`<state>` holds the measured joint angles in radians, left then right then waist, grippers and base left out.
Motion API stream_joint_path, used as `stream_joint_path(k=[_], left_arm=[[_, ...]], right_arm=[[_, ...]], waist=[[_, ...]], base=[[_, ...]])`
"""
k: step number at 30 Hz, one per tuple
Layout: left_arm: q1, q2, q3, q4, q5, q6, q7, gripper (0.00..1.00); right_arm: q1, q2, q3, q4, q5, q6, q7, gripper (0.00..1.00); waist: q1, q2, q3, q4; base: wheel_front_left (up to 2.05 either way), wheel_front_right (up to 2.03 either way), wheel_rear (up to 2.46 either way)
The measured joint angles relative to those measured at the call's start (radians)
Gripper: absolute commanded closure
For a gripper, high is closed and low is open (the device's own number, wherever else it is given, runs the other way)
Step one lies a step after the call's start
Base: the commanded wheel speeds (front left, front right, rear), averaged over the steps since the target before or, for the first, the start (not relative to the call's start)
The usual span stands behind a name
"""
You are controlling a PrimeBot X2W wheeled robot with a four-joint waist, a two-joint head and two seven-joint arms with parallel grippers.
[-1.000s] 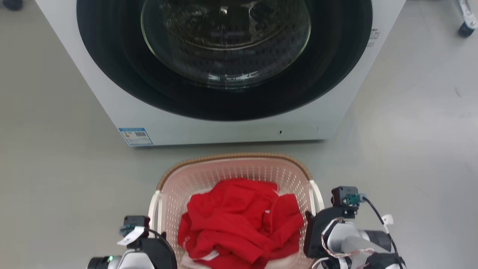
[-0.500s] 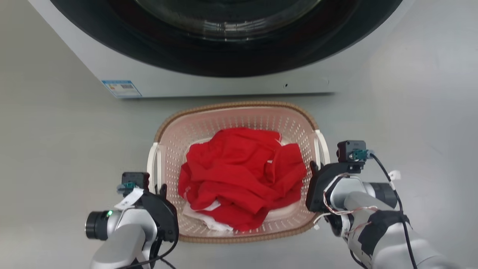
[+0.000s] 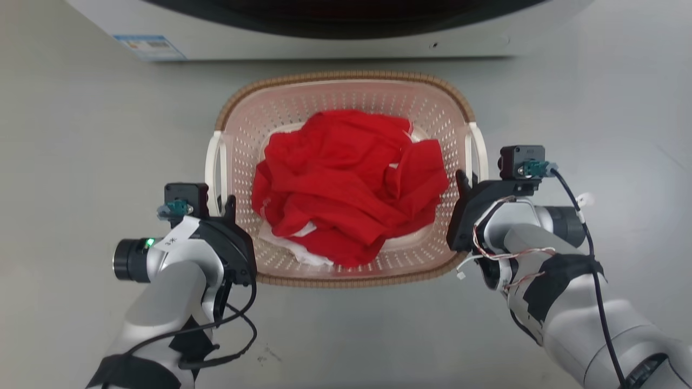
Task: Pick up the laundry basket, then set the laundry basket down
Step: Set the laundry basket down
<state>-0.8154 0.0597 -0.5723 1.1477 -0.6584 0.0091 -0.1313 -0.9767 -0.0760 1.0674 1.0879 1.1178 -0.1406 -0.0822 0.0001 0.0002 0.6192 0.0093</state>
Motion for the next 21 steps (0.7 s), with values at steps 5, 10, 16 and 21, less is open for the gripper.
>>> stream_joint_path(k=[5, 10, 16, 21], left_arm=[[-0.048, 0.003, 0.005, -0.01, 0.002, 0.001, -0.012, 1.0], [-0.085, 0.007, 0.006, -0.015, 0.009, 0.001, -0.027, 1.0], [-0.123, 0.009, 0.005, -0.016, 0.026, 0.001, -0.043, 1.0], [-0.148, 0.013, 0.007, -0.017, 0.029, 0.003, -0.057, 1.0]], right_arm=[[-0.055, -0.001, -0.004, 0.011, -0.01, 0.0, -0.018, 1.0], [-0.094, -0.002, -0.007, 0.021, -0.02, 0.0, -0.035, 1.0], [-0.127, -0.002, -0.007, 0.035, -0.029, 0.001, -0.059, 1.0], [-0.145, -0.002, -0.003, 0.039, -0.036, 0.005, -0.078, 1.0]], waist=[[0.0, 0.0, 0.075, 0.006], [0.0001, 0.0, 0.144, 0.011], [0.0, 0.0, 0.209, 0.016], [-0.0001, 0.0, 0.243, 0.023]], base=[[0.0, 0.0, 0.0], [0.0, 0.0, 0.0], [0.0, 0.0, 0.0], [0.0, 0.0, 0.0]])
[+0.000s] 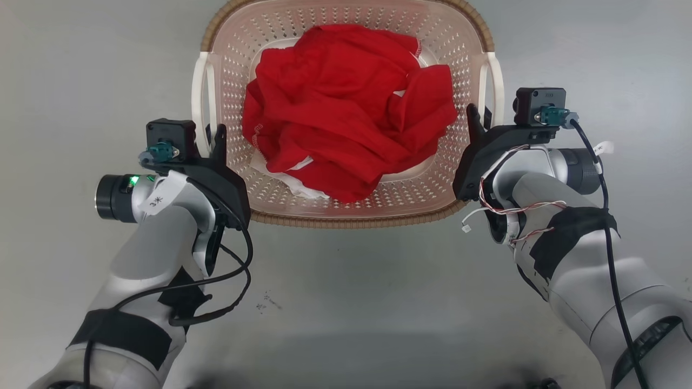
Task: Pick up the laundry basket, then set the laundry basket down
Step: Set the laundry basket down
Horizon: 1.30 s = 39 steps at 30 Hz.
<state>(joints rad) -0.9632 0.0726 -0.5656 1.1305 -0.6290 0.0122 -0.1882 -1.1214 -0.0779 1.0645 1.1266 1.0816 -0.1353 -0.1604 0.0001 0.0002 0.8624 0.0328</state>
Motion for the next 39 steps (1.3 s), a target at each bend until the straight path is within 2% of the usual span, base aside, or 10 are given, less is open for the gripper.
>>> stream_joint_path(k=[25, 26, 27, 28, 29, 30, 31, 39], left_arm=[[-0.066, 0.007, 0.007, 0.005, 0.015, 0.007, -0.049, 1.0], [-0.07, 0.007, 0.007, 0.007, 0.015, 0.007, -0.051, 0.98], [-0.072, 0.007, 0.008, 0.008, 0.016, 0.008, -0.051, 0.88], [-0.074, 0.007, 0.008, 0.009, 0.017, 0.011, -0.052, 0.66], [-0.075, 0.007, 0.008, 0.009, 0.018, 0.011, -0.052, 0.52], [-0.075, 0.007, 0.008, 0.009, 0.018, 0.011, -0.052, 0.04], [-0.075, 0.007, 0.009, 0.01, 0.019, 0.011, -0.053, 0.0], [-0.079, 0.008, 0.01, 0.018, 0.022, 0.014, -0.061, 0.0]], right_arm=[[-0.059, 0.0, 0.013, 0.011, -0.014, 0.004, -0.06, 1.0], [-0.059, 0.0, 0.013, 0.011, -0.017, 0.004, -0.061, 0.78], [-0.059, 0.0, 0.013, 0.011, -0.017, 0.004, -0.061, 0.65], [-0.059, 0.0, 0.014, 0.012, -0.018, 0.004, -0.062, 0.12], [-0.059, 0.001, 0.015, 0.012, -0.018, 0.006, -0.063, 0.0], [-0.059, 0.001, 0.015, 0.012, -0.018, 0.006, -0.063, 0.0], [-0.059, 0.002, 0.016, 0.011, -0.018, 0.009, -0.067, 0.0], [-0.062, 0.013, 0.017, 0.018, -0.023, 0.009, -0.079, 0.0]], waist=[[-0.0001, -0.0002, 0.078, 0.016], [-0.0001, -0.0001, 0.079, 0.016], [-0.0001, -0.0001, 0.08, 0.017], [-0.0001, -0.0002, 0.08, 0.017], [-0.0001, -0.0001, 0.081, 0.017], [-0.0001, -0.0001, 0.081, 0.017], [-0.0001, -0.0002, 0.081, 0.018], [-0.0001, -0.0002, 0.069, 0.018]], base=[[0.0, 0.0, 0.0], [0.0, 0.0, 0.0], [0.0, 0.0, 0.0], [0.0, 0.0, 0.0], [0.0, 0.0, 0.0], [0.0, 0.0, 0.0], [0.0, 0.0, 0.0], [0.0, 0.0, 0.0]])
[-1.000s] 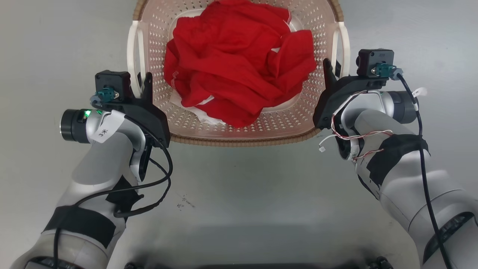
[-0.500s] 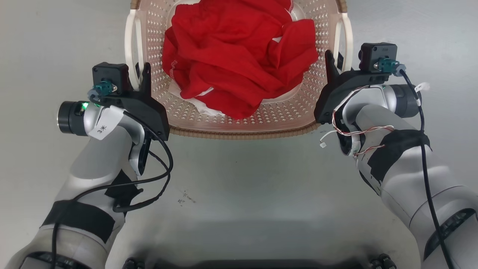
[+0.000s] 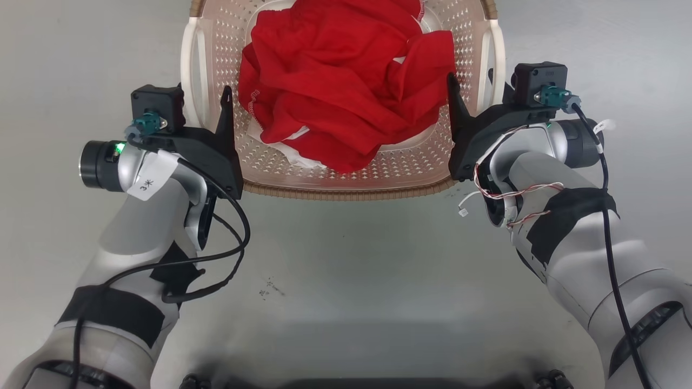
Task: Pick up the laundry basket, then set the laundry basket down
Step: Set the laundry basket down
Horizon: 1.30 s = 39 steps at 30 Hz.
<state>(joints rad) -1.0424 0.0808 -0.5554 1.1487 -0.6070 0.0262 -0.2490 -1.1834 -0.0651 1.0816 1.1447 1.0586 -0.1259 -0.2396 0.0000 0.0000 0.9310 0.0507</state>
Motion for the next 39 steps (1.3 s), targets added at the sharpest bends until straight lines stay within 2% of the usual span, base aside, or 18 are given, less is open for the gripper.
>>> stream_joint_path(k=[22, 31, 39], left_arm=[[0.03, 0.01, 0.024, 0.005, 0.0, -0.009, -0.001, 0.0], [0.096, 0.007, 0.046, -0.05, 0.0, -0.009, -0.001, 0.0], [0.193, 0.011, 0.085, -0.138, 0.011, 0.001, -0.001, 0.0]], right_arm=[[0.0, 0.0, -0.01, 0.054, -0.012, 0.002, -0.01, 0.0], [0.015, 0.001, -0.029, 0.008, -0.031, 0.009, -0.01, 0.0], [0.1, 0.001, -0.063, -0.05, -0.049, 0.011, -0.01, 0.0]], waist=[[0.0, -0.0001, -0.132, -0.011], [0.0, -0.0001, -0.226, -0.014], [-0.0001, -0.0001, -0.327, -0.019]], base=[[0.0, 0.0, 0.0], [0.0, 0.0, 0.0], [0.0, 0.0, 0.0]])
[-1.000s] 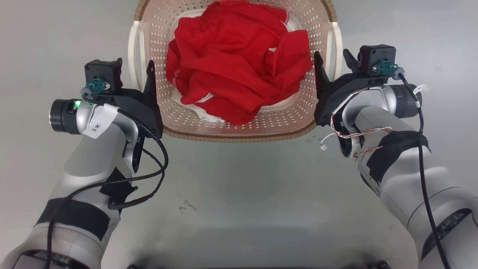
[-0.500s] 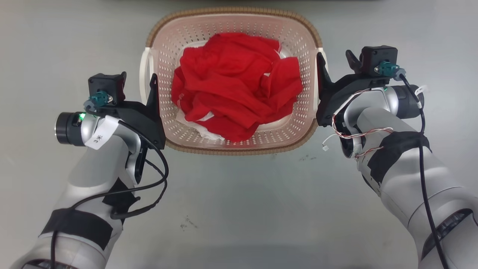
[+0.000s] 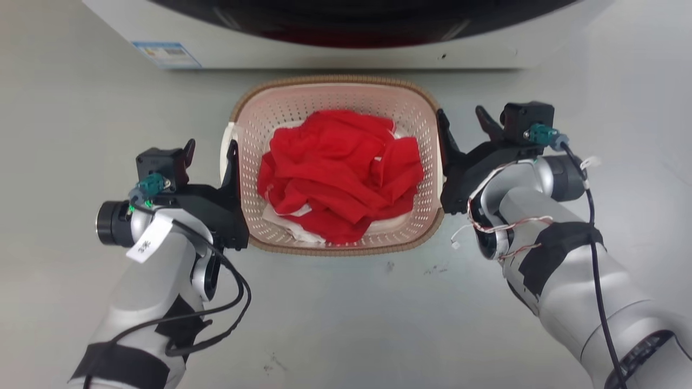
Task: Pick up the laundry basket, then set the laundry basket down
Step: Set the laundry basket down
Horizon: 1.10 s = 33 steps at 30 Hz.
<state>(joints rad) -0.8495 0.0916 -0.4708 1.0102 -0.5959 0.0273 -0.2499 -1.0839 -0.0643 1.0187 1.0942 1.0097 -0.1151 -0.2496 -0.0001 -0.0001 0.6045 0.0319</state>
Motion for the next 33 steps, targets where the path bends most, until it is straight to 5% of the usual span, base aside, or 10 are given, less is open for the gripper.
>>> stream_joint_path(k=[33], left_arm=[[0.583, 0.044, 0.158, -0.52, 0.178, 0.087, 0.0, 0.0]], right_arm=[[0.499, -0.033, -0.27, -0.384, -0.233, -0.011, -0.003, 0.0]], waist=[[0.0, -0.0001, -0.417, -0.024]], base=[[0.0, 0.0, 0.0]])
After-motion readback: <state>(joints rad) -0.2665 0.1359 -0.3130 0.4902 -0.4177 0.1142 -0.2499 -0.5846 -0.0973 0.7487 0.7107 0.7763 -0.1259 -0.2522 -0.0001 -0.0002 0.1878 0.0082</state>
